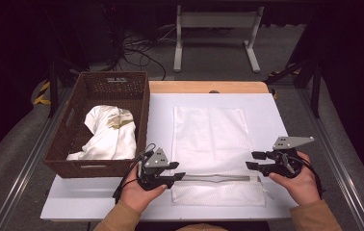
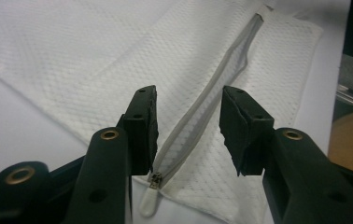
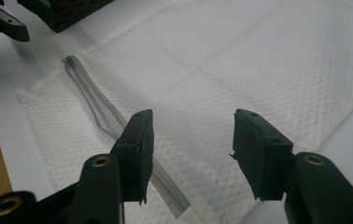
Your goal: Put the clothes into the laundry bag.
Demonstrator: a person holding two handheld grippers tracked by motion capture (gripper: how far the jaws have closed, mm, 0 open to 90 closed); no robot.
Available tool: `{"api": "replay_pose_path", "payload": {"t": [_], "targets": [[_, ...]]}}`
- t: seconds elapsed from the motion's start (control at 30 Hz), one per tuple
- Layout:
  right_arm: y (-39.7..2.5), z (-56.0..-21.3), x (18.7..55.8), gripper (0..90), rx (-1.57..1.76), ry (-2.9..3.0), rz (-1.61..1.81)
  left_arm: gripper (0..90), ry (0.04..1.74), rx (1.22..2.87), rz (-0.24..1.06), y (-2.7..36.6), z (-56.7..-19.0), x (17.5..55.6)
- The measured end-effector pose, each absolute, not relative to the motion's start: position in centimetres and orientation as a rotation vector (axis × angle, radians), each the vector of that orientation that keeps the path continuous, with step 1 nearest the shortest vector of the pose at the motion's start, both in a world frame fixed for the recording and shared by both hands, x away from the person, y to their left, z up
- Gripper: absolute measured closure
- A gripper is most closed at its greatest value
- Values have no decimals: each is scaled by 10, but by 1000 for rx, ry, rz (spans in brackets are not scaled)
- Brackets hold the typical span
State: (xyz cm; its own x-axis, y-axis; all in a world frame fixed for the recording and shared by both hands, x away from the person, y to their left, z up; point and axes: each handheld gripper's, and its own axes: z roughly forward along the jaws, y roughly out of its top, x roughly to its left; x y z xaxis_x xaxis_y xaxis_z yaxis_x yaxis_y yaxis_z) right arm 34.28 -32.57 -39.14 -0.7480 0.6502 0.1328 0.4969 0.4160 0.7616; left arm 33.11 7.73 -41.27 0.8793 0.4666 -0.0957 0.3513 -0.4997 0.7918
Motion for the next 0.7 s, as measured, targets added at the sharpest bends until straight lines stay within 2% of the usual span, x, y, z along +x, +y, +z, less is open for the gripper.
{"api": "replay_pose_path", "payload": {"t": [0.7], "targets": [[-271, -405, 351, 406, 845, 2570, 1185, 558, 638, 2130, 177, 84, -417, 332]]}}
